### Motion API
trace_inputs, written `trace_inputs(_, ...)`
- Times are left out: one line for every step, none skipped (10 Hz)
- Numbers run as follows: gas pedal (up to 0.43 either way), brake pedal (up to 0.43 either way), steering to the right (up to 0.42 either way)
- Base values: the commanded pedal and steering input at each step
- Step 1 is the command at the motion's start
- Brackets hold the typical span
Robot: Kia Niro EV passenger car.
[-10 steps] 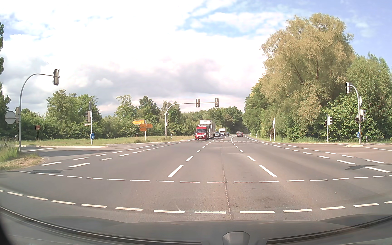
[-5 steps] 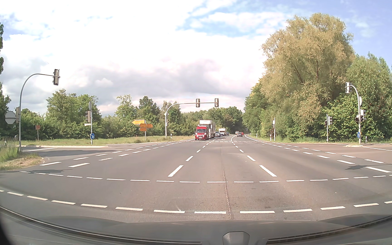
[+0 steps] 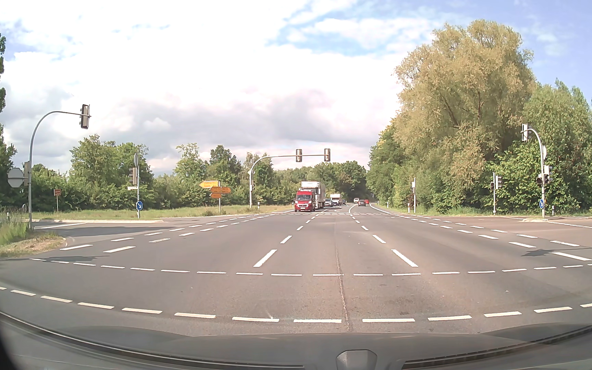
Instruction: Follow the waypoints while adhering to traffic rules and regulations
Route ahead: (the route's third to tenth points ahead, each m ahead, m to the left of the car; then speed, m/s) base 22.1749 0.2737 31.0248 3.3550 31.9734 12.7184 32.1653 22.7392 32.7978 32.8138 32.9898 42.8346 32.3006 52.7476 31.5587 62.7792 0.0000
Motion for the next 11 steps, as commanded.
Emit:
trace_inputs(0.0,0.256,0.008)
trace_inputs(0.0,0.262,0.008)
trace_inputs(0.0,0.262,0.008)
trace_inputs(0.0,0.262,0.008)
trace_inputs(0.0,0.262,0.008)
trace_inputs(0.0,0.262,0.008)
trace_inputs(0.0,0.262,0.008)
trace_inputs(0.0,0.262,0.008)
trace_inputs(0.0,0.256,0.008)
trace_inputs(0.0,0.256,0.008)
trace_inputs(0.0,0.262,0.008)
